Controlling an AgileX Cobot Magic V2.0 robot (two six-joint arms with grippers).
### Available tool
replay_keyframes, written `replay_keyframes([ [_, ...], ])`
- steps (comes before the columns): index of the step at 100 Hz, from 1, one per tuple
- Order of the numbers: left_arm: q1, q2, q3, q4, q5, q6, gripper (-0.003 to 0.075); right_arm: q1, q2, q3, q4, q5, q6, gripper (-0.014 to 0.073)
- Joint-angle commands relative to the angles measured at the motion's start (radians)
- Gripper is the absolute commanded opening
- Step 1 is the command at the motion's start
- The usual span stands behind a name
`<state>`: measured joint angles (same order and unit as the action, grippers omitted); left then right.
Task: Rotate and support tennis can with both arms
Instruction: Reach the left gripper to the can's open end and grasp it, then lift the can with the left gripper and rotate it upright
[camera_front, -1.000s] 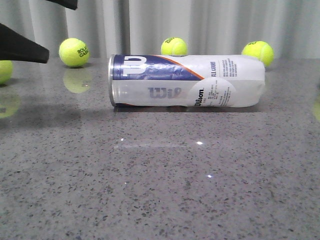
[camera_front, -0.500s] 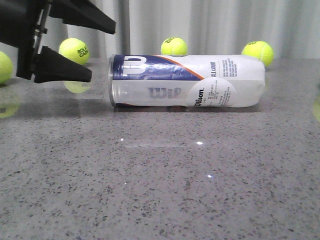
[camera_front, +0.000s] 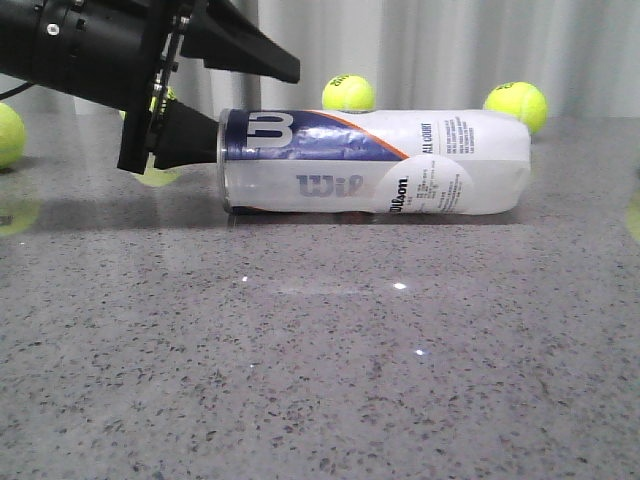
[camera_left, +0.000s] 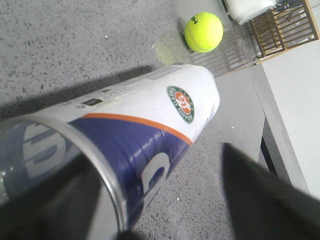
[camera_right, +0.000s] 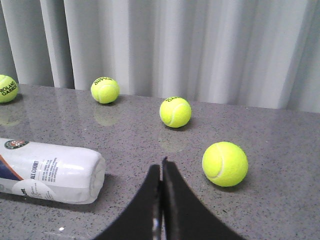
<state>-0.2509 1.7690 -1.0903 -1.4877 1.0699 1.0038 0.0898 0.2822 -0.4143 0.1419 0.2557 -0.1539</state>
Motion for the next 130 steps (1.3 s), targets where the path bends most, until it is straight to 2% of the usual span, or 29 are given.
replay_keyframes([
  [1,-0.006,-0.042,-0.029,-0.069,0.046,0.002,0.0230,-0.006,0.006,-0.026,0.003,-0.085,0.000,-0.0070],
  [12,-0.006,-0.042,-0.029,-0.069,0.046,0.011,-0.0024,-0.006,0.006,-0.026,0.003,-0.085,0.000,-0.0070],
  [29,-0.006,-0.042,-0.029,-0.075,0.082,0.037,-0.0021,-0.006,0.006,-0.026,0.003,-0.085,0.000,-0.0070],
  [48,-0.003,-0.056,-0.032,-0.133,0.186,0.088,-0.0021,-0.006,0.006,-0.026,0.003,-0.085,0.000,-0.0070],
  [69,0.029,-0.185,-0.052,-0.085,0.181,0.112,-0.0021,-0.006,0.006,-0.026,0.003,-0.085,0.000,-0.0070],
  [81,0.053,-0.306,-0.098,0.042,0.145,0.075,-0.0021,-0.006,0.006,-0.026,0.003,-0.085,0.000,-0.0070],
  [88,0.059,-0.387,-0.133,0.165,0.113,0.020,-0.0021,-0.006,0.006,-0.026,0.003,-0.085,0.000,-0.0070],
  [97,0.059,-0.485,-0.188,0.381,0.083,-0.088,-0.0021,-0.006,0.006,-0.026,0.003,-0.085,0.000,-0.0070],
  [114,0.059,-0.622,-0.282,0.781,0.110,-0.294,-0.0021,-0.006,0.006,-0.026,0.003,-0.085,0.000,-0.0070],
  [125,0.059,-0.684,-0.291,0.984,0.132,-0.392,-0.0021,-0.006,0.006,-0.026,0.003,-0.085,0.000,-0.0070],
  [130,0.059,-0.699,-0.291,1.032,0.140,-0.429,-0.0021,-0.006,0.006,-0.026,0.003,-0.085,0.000,-0.0070],
])
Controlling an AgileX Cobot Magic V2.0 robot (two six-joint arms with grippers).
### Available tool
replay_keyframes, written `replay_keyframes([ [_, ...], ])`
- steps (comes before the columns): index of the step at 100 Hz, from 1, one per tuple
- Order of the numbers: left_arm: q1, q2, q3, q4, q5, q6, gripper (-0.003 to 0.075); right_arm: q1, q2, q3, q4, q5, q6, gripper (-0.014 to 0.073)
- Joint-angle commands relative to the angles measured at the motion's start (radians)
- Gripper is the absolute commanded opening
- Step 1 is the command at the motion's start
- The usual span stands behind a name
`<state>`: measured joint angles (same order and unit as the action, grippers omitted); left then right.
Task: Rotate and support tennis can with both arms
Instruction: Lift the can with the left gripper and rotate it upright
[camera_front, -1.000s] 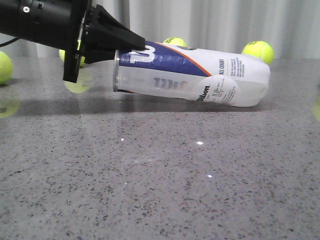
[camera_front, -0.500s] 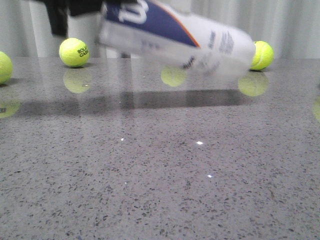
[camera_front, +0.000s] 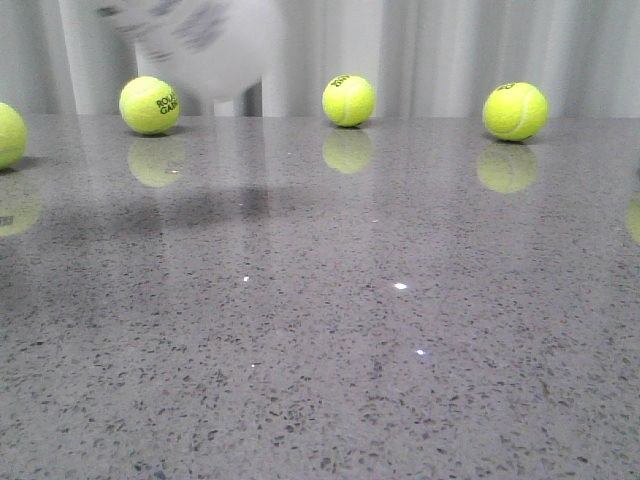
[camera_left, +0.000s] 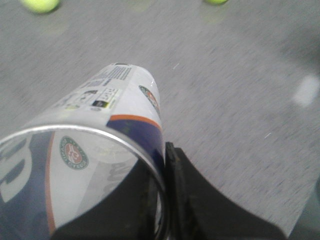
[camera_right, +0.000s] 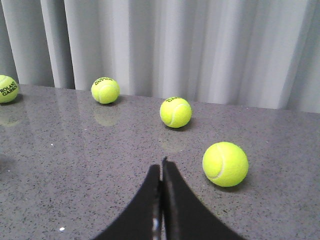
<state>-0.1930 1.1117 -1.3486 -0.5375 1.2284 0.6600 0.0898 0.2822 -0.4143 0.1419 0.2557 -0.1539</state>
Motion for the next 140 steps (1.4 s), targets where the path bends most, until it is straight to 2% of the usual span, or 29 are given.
replay_keyframes([
  [1,0.002,-0.044,-0.032,0.099,-0.018,-0.091,-0.0021,-0.006,0.006,-0.026,0.003,-0.085,0.000,-0.0070],
  [45,0.002,-0.049,-0.032,0.390,0.046,-0.260,-0.0021,-0.006,0.006,-0.026,0.003,-0.085,0.000,-0.0070],
  [103,0.002,0.084,-0.030,0.398,0.046,-0.283,-0.0013,-0.006,0.006,-0.026,0.003,-0.085,0.000,-0.0070],
  [110,-0.002,0.099,-0.039,0.389,0.041,-0.283,0.0036,-0.006,0.006,-0.026,0.003,-0.085,0.000,-0.0070],
  [132,-0.007,0.177,-0.128,0.371,0.039,-0.283,0.0352,-0.006,0.006,-0.026,0.003,-0.085,0.000,-0.0070],
  [140,-0.007,0.223,-0.169,0.362,0.039,-0.283,0.0430,-0.006,0.006,-0.026,0.003,-0.085,0.000,-0.0070],
])
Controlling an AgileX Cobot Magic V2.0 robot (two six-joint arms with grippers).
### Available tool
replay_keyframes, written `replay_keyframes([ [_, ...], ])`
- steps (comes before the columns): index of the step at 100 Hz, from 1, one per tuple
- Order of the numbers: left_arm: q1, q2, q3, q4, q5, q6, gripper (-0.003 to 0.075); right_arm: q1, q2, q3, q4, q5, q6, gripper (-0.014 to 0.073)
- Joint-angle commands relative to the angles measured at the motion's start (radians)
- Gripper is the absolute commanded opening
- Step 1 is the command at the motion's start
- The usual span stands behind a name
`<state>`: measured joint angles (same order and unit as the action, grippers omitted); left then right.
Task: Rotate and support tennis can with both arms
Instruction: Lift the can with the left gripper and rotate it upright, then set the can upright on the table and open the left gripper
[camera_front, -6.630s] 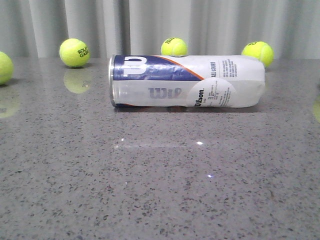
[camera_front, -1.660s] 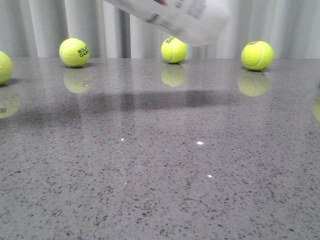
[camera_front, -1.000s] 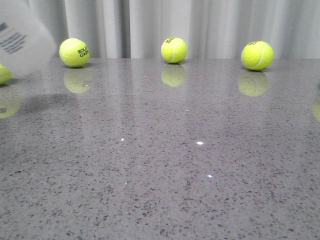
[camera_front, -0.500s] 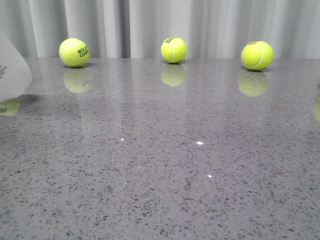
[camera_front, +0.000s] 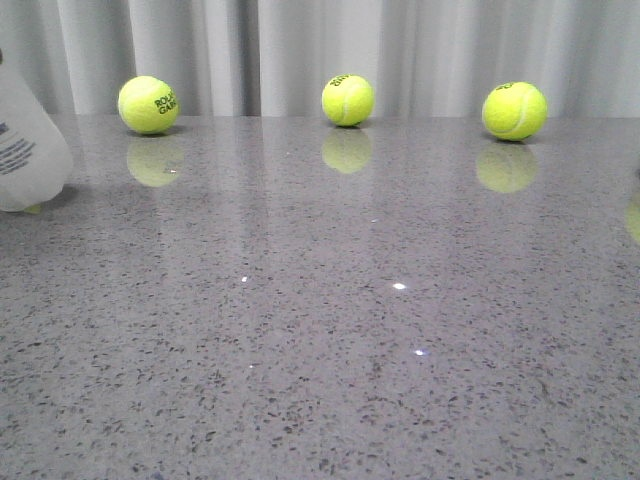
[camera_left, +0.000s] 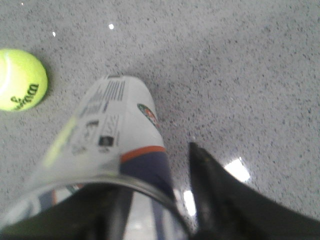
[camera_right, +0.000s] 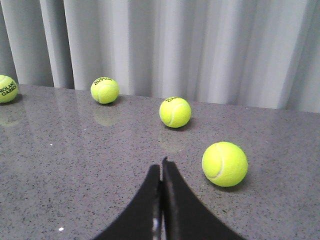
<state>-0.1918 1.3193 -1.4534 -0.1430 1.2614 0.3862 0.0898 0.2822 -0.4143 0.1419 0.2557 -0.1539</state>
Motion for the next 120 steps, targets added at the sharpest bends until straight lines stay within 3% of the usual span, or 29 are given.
replay_keyframes([
  [1,-0.008,0.019,-0.068,-0.035,0.006,-0.010,0.0438,-0.006,0.006,-0.026,0.003,-0.085,0.000,-0.0070],
  [33,-0.008,0.140,-0.193,-0.039,0.013,-0.010,0.0452,-0.006,0.006,-0.026,0.003,-0.085,0.000,-0.0070],
  [94,-0.008,0.126,-0.267,-0.007,0.013,-0.012,0.0452,-0.006,0.006,-0.026,0.003,-0.085,0.000,-0.0070],
  [120,-0.008,0.031,-0.269,0.085,-0.017,-0.119,0.0452,-0.006,0.006,-0.026,0.003,-0.085,0.000,-0.0070],
])
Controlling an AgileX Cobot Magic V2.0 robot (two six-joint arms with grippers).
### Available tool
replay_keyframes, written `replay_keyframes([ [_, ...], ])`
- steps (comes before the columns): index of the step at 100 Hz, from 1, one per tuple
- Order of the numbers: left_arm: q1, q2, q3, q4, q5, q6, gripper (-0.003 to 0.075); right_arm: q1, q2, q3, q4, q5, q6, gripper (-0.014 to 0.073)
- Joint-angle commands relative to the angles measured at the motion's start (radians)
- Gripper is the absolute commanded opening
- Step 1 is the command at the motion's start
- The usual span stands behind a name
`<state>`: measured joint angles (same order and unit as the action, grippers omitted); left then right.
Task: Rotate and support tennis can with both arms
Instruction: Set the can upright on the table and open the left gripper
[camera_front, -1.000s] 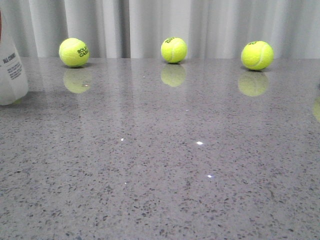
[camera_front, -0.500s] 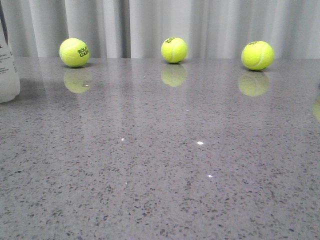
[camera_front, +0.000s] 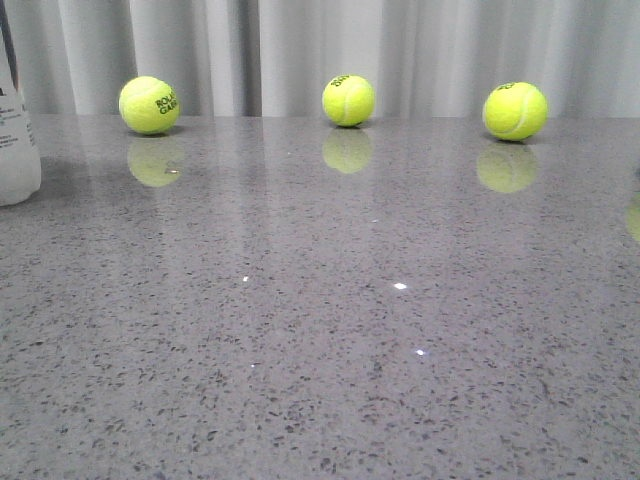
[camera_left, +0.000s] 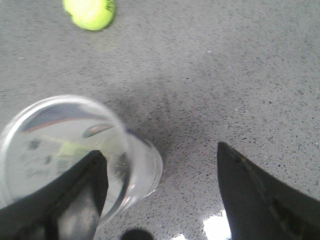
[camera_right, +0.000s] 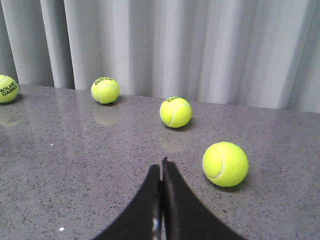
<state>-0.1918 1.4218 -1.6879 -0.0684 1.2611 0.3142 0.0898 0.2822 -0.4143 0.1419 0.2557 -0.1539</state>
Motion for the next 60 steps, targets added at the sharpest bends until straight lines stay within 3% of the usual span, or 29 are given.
replay_keyframes([
  [1,-0.008,-0.075,-0.034,0.011,-0.017,-0.047,0.0452,-0.006,0.006,-0.026,0.003,-0.085,0.000,-0.0070],
  [31,-0.008,-0.262,0.065,-0.003,-0.122,-0.136,0.0450,-0.006,0.006,-0.026,0.003,-0.085,0.000,-0.0070],
  [60,-0.008,-0.515,0.446,-0.009,-0.390,-0.212,0.0450,-0.006,0.006,-0.026,0.003,-0.085,0.000,-0.0070],
])
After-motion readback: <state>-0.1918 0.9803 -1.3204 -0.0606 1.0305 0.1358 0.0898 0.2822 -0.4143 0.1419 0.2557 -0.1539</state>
